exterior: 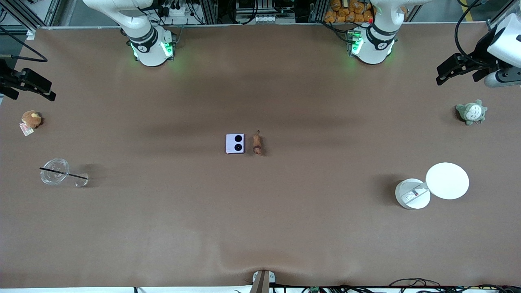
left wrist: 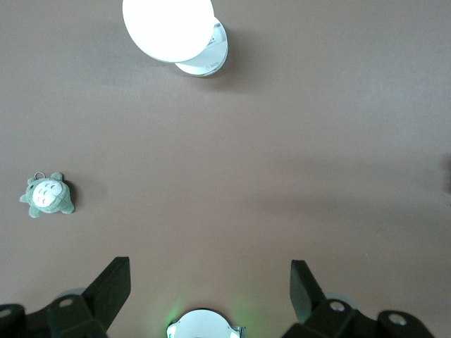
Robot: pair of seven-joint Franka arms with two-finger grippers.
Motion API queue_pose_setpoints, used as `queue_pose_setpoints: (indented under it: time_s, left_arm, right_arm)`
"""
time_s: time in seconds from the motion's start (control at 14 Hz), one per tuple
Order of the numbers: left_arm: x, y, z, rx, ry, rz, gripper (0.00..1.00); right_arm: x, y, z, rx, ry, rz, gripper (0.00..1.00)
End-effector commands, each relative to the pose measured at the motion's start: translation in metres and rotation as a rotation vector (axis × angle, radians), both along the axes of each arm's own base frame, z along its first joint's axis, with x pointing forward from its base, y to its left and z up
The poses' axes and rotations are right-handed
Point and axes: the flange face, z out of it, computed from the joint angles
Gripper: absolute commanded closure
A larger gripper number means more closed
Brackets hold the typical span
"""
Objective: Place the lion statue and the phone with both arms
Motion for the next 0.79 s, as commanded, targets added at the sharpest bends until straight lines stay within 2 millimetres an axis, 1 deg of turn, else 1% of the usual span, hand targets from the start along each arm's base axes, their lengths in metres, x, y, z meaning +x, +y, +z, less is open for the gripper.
queue_pose_setpoints:
  time_s: [0.0,0.5,0.64,0.71]
  left_arm:
    - [0.0032,0.0021,0.0038,-0.014,0.001,-0.015,0.00]
    - [0.0088,0.0032,0.0063,-0.015,-0.005,-0.012,0.00]
    - [0.0094,0.0046,0.0055,-0.017,-0.004,-0.009,0.00]
    - [0.0104,0.0055,0.0040,-0.018,-0.001,-0.008,0.00]
  right_arm:
    - [-0.0041,-0.0047,-0.0002,-0.008,-0.002,0.001,0.00]
    - [-0.0034,-0.0053,-0.0008,-0.007,-0.004,-0.001,0.00]
    - [-0.0030,-0.0068,-0.0015,0.038,-0.005,-0.011,0.00]
    - [-0.0012,-0.0118,-0.0037,0.071,-0.005,-0.026,0.00]
